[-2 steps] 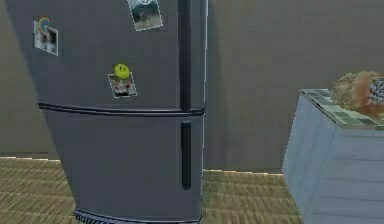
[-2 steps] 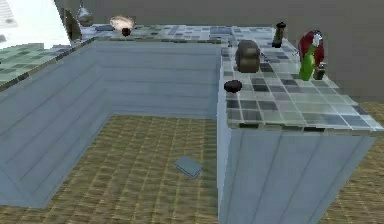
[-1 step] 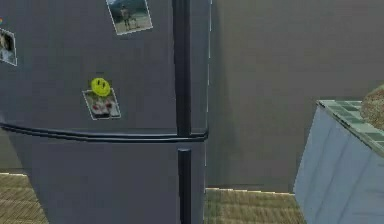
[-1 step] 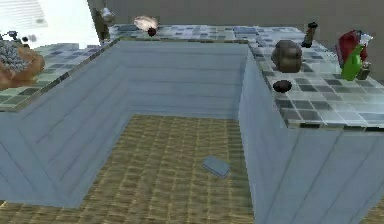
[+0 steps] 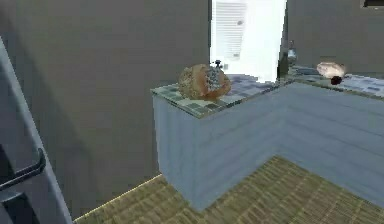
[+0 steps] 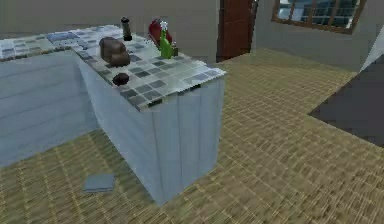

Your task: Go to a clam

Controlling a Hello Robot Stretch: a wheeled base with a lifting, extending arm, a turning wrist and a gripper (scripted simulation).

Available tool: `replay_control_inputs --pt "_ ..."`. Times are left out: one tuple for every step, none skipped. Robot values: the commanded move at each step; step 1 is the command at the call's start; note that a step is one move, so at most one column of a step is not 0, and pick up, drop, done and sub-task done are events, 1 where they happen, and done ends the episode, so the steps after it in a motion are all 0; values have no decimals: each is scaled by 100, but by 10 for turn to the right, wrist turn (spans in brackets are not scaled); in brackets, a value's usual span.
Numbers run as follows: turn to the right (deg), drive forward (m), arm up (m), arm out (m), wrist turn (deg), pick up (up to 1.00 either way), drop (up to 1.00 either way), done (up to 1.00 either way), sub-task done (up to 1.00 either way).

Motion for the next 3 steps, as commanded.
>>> replay_control_inputs --pt "360 0 0 0 0 0 0 0 0" --pt "30 0 0 0 0 0 0 0 0" --pt "0 100 0 0 0 0 0 0 0"
